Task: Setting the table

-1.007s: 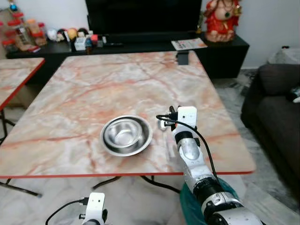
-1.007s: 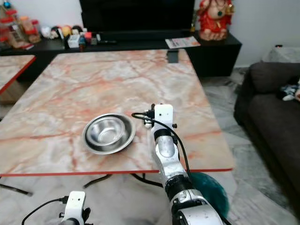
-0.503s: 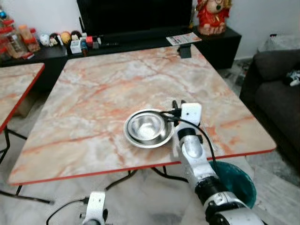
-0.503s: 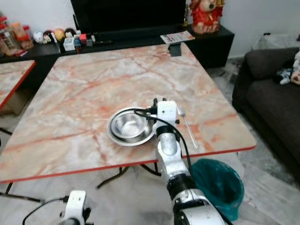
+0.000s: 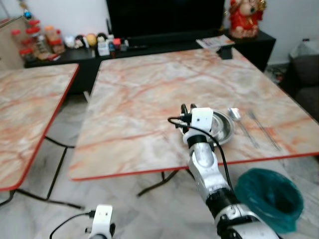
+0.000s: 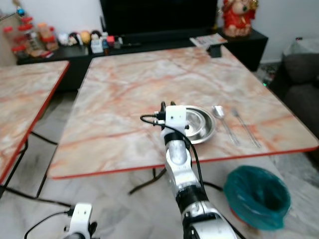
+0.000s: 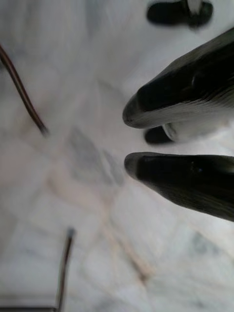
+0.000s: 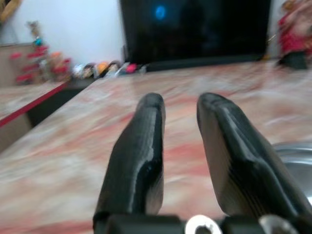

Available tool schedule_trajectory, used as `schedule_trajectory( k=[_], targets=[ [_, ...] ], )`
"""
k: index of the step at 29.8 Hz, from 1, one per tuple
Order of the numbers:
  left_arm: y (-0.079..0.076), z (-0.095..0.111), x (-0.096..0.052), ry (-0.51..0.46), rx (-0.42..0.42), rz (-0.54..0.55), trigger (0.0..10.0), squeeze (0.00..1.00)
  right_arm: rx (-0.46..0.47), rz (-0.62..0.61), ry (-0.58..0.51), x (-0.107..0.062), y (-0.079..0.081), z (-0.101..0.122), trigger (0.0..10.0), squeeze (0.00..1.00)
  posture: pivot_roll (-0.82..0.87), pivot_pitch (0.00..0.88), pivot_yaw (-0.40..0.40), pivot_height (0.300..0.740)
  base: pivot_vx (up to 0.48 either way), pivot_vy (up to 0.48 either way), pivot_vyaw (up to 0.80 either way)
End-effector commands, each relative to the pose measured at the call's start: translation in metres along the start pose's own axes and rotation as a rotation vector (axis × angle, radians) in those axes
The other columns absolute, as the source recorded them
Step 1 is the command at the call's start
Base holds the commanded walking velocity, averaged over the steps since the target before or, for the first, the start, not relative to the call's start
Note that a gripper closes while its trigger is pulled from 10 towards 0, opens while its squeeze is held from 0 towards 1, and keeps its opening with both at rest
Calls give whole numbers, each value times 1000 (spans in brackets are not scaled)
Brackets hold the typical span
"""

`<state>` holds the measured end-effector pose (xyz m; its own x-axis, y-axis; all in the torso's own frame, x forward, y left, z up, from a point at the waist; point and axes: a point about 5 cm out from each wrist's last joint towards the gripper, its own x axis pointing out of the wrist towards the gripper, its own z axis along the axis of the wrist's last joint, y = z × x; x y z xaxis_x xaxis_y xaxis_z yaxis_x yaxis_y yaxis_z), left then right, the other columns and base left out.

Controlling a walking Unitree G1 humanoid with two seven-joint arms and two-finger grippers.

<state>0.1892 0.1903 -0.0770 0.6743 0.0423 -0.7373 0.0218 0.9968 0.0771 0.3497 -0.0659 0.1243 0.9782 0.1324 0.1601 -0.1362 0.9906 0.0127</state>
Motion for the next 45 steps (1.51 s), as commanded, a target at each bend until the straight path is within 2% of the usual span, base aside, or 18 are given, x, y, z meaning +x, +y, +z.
schedule_trajectory(
  k=[1, 16, 37, 39, 45],
  targets=[
    [1, -1, 0, 11, 10, 3, 10000, 0, 2, 8, -26, 3, 2, 7, 10000, 0, -20, 0, 56, 740, 0, 480, 0],
    [6, -1, 0, 10, -3, 25, 10000, 0, -8, 47, -1, 1, 8, 2, 10000, 0, 2, 0, 45, 740, 0, 480, 0],
    [7, -1, 0, 9, -22, 41, 10000, 0, -23, 52, 19, 2, 9, 0, 10000, 0, 9, 0, 53, 740, 0, 480, 0],
    [7, -1, 0, 9, -21, 42, 10000, 0, -51, 60, 20, 2, 9, 0, 10000, 0, 8, 0, 56, 740, 0, 480, 675],
    [8, 1, 0, 6, -22, 45, 10000, 0, -35, 49, 30, 2, 8, -1, 10000, 0, 10, 0, 55, 740, 0, 480, 240]
  ],
)
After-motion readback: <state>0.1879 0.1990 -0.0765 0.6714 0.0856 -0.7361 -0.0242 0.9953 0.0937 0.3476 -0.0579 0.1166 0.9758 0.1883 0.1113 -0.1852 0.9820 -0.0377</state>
